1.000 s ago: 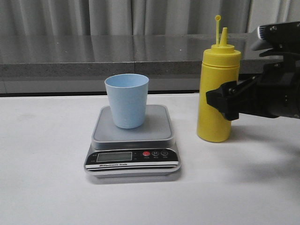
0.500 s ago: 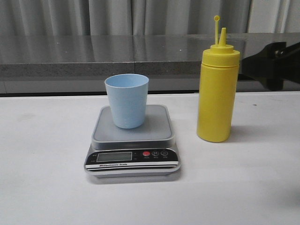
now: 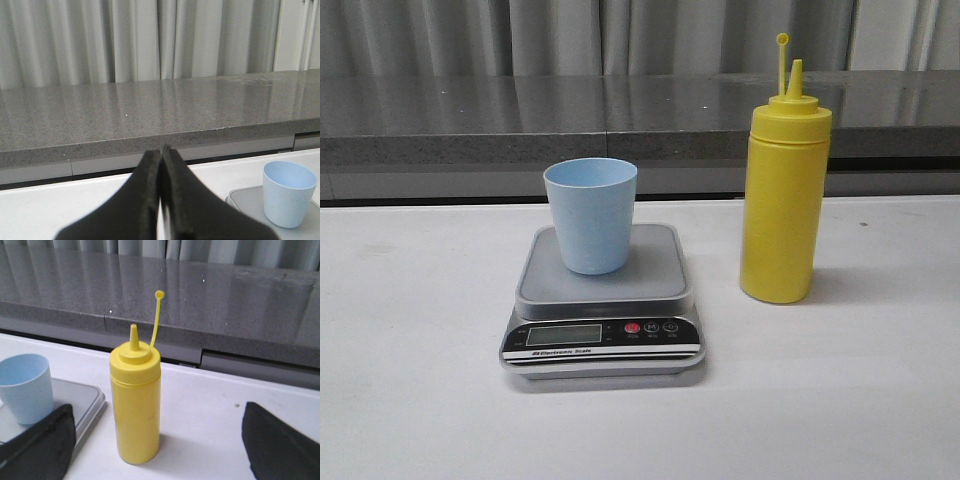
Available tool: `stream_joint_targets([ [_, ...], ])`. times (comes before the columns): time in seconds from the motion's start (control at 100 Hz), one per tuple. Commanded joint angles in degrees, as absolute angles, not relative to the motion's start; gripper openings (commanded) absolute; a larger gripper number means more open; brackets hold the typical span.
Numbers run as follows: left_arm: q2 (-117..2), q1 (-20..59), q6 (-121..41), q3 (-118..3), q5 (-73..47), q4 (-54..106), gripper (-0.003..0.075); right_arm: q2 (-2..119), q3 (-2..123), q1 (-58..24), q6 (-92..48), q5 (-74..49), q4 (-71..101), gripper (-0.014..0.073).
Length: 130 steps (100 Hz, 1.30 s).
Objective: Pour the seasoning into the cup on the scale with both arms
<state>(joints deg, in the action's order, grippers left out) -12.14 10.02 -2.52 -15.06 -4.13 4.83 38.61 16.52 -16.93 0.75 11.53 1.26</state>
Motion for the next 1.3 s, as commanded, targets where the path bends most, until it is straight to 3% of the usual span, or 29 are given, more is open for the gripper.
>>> stream_joint_targets([
  [0.0,-12.6,10.0,-2.2,-16.6,1.1,4.9,-0.0018,33.0,17.9,-16.7,-0.4,10.9,1.2,0.0663],
  [0.15,-12.6,10.0,-2.2,-16.6,1.1,4.9,-0.0018,22.6,17.9,-16.7,-0.6,4.5,1.1,0.0634],
  [0.29,-12.6,10.0,-2.2,-16.6,1.1,4.9,-0.0018,15.1,17.9,-16.7,-0.6,-1.4,1.1,0.0527],
  [0.67,-12.6,10.0,-2.2,-16.6,1.1,4.9,-0.0018,9.7,17.9,-16.7,-0.6,-8.8,0.0,-0.0069],
  [1.29,-12.6,10.0,-2.2,-16.6,1.1,4.9,-0.0018,9.7,17.9,-16.7,-0.6,-8.5,0.0,-0.0067],
])
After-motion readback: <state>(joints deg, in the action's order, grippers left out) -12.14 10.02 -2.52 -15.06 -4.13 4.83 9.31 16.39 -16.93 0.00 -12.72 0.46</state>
